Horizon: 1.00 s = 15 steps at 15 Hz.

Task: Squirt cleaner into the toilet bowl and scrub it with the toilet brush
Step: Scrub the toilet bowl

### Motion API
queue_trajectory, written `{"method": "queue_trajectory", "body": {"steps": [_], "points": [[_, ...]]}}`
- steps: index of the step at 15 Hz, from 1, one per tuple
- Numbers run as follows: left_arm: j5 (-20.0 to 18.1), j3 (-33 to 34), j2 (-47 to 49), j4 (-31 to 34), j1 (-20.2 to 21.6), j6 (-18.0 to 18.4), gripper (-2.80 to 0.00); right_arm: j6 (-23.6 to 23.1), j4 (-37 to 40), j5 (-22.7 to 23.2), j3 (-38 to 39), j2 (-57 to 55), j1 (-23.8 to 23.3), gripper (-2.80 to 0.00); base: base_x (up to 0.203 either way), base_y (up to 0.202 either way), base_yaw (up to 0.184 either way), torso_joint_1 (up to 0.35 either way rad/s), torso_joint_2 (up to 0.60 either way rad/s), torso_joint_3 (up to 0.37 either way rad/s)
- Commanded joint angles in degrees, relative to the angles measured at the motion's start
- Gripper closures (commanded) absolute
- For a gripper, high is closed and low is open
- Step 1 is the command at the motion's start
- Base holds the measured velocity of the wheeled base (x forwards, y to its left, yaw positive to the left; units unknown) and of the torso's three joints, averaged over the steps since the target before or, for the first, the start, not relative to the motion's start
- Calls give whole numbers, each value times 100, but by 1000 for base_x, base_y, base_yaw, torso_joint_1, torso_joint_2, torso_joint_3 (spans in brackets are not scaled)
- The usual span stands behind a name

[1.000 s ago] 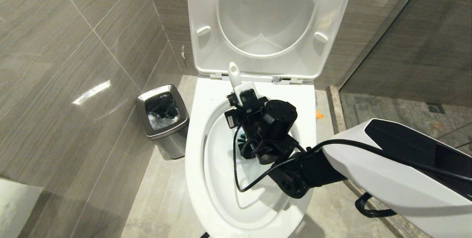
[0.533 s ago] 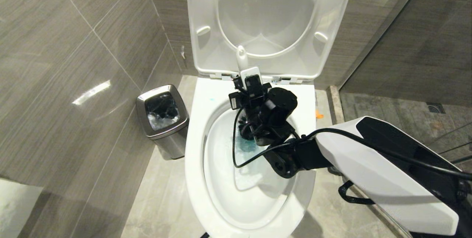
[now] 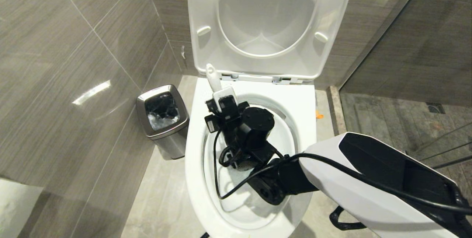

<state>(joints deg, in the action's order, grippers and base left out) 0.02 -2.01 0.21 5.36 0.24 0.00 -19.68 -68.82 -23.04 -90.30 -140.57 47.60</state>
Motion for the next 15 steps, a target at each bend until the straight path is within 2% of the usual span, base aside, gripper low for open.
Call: {"method": "queue_trajectory", "body": {"steps": [1,4,8,11,15], "points": [[-2,-1,-3,0,2,9,0,-10,-43,-10,1109,745,102,0,0,0,0,0,0,0],[-2,-1,-3,0,2,9,0,-10,-99,-1,2399,1580,77,0,0,0,0,0,0,0],[6,65,-3,-274,2,9,0,-73,-541,193,2656,1527,-559,0,0,0,0,0,0,0],[8,113,-3,-396,2,9,0,-146,-969,375,2281,976,-811,0,0,0,0,0,0,0],[32,113,-3,-396,2,0,0,-163,-1055,399,611,243,-865,0,0,0,0,0,0,0]]}}
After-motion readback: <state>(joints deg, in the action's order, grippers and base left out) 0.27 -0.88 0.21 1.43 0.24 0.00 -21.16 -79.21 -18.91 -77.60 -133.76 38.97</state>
